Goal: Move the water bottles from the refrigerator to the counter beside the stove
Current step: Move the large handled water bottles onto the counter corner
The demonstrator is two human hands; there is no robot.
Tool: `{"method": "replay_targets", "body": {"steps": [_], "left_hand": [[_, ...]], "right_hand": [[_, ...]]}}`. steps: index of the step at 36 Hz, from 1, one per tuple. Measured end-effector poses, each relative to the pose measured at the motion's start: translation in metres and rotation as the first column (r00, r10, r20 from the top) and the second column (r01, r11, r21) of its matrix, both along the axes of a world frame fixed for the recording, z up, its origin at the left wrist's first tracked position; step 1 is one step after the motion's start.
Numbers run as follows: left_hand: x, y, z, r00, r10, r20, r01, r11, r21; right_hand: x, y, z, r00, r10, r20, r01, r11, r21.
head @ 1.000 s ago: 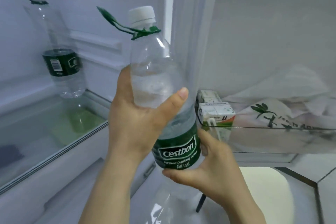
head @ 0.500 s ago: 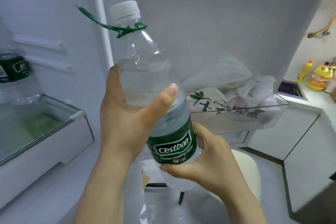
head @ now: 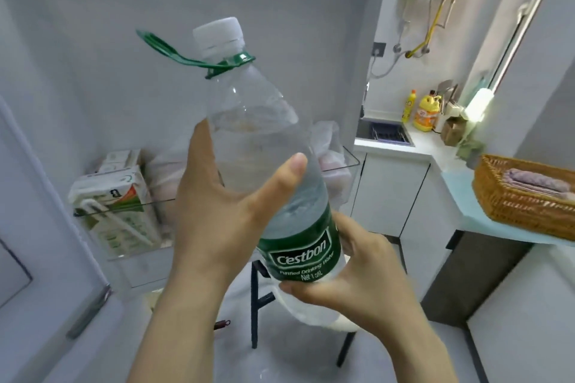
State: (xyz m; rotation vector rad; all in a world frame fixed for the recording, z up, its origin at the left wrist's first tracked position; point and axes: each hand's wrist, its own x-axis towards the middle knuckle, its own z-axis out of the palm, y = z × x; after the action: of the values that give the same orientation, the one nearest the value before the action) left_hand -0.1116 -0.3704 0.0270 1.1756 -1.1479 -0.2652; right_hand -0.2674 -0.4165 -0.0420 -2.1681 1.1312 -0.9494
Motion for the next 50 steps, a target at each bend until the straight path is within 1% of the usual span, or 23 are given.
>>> {"method": "replay_targets", "body": {"steps": [5, 10, 14, 19, 21, 24, 27, 31, 35, 40, 47, 50], "left_hand": [[-0.025, -0.024, -0.006, 0.993, -0.109, -0.034, 0.11, 0.994, 0.023], [-0.045, -0.048, -0.007, 0.976, -0.218, -0.012, 0.219, 0.975, 0.042], [-0.058, -0.069, -0.005, 0.938, -0.344, 0.025, 0.343, 0.938, 0.05], [-0.075, -0.092, -0.003, 0.883, -0.468, 0.048, 0.465, 0.883, 0.065], [-0.081, -0.098, -0.004, 0.84, -0.542, 0.028, 0.54, 0.839, 0.063], [-0.092, -0.103, -0.008, 0.745, -0.667, -0.012, 0.666, 0.744, 0.053], [-0.106, -0.104, -0.012, 0.673, -0.74, 0.01, 0.739, 0.672, 0.049], [-0.132, -0.1, -0.015, 0.555, -0.832, -0.019, 0.831, 0.553, 0.054], [-0.162, -0.092, -0.017, 0.461, -0.887, -0.02, 0.886, 0.459, 0.055], [-0.206, -0.078, -0.013, 0.358, -0.934, -0.007, 0.932, 0.358, 0.051], [-0.28, -0.05, -0.009, 0.24, -0.971, -0.004, 0.97, 0.24, 0.027], [-0.314, -0.035, -0.007, 0.187, -0.982, -0.012, 0.982, 0.187, 0.014]], "right_hand": [[-0.03, -0.001, -0.001, 0.993, -0.119, -0.009, 0.119, 0.992, 0.031], [-0.049, -0.002, -0.002, 0.966, -0.258, -0.019, 0.258, 0.965, 0.049], [-0.062, -0.001, -0.002, 0.926, -0.376, -0.014, 0.376, 0.924, 0.063], [-0.071, 0.003, 0.001, 0.846, -0.533, 0.019, 0.527, 0.842, 0.114], [-0.073, 0.007, 0.001, 0.802, -0.597, 0.017, 0.59, 0.796, 0.133], [-0.077, 0.017, -0.003, 0.724, -0.689, -0.011, 0.683, 0.715, 0.152], [-0.083, 0.03, -0.007, 0.648, -0.761, -0.025, 0.753, 0.635, 0.173], [-0.097, 0.049, -0.01, 0.552, -0.833, -0.041, 0.823, 0.536, 0.187], [-0.115, 0.069, -0.013, 0.457, -0.888, -0.056, 0.877, 0.439, 0.195], [-0.147, 0.092, -0.013, 0.362, -0.931, -0.041, 0.92, 0.35, 0.179], [-0.21, 0.128, -0.01, 0.251, -0.967, -0.038, 0.956, 0.241, 0.17], [-0.239, 0.143, -0.008, 0.22, -0.975, -0.037, 0.963, 0.211, 0.169]]}}
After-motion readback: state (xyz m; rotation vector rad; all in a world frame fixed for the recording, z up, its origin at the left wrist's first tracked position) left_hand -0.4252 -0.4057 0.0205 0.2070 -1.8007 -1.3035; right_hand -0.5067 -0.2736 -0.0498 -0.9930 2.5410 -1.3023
